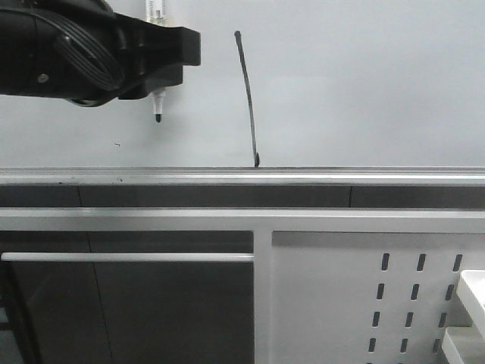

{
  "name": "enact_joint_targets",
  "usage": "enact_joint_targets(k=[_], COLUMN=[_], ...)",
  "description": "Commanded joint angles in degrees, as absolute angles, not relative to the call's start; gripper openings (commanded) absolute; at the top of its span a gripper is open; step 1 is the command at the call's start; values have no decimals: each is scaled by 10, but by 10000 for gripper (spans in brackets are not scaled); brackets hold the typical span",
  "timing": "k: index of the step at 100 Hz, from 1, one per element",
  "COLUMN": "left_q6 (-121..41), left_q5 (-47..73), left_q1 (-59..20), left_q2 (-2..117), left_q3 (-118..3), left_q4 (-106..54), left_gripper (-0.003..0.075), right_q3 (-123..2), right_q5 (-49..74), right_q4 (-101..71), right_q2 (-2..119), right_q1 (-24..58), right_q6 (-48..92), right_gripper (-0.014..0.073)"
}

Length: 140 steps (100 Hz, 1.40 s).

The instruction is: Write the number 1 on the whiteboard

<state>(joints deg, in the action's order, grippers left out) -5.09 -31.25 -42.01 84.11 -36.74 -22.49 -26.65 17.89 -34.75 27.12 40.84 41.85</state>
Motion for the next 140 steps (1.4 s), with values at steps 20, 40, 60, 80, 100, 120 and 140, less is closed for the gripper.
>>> enact_joint_targets(k=[20,40,60,80,100,120,140], left_q6=[-38,-40,-40,-40,-40,-40,-40], left_q5=[-315,-309,-275,-274,-297,-283,-280], left_q1=[-412,-412,-412,-412,-408,-380,-377], left_q2=[825,827,854,858,858,858,858], left_q3=[-400,-427,-441,-441,-441,-441,-441], left_q4=[-199,-198,-220,-221,-222,-222,-220], left_gripper=[-20,-20,-20,-20,-20,-20,-20], right_q3=[-281,-281,-281,-281,-281,-281,-281], right_q5=[136,136,136,136,136,136,136], right_q4=[-360,-367,-382,-385,-386,-386,-386], right_q2=[271,271,271,271,271,271,271], right_q1=[404,404,404,404,404,404,404], right_q6=[418,418,418,418,418,418,418], right_gripper=[-42,-42,-42,-42,-42,-42,-42])
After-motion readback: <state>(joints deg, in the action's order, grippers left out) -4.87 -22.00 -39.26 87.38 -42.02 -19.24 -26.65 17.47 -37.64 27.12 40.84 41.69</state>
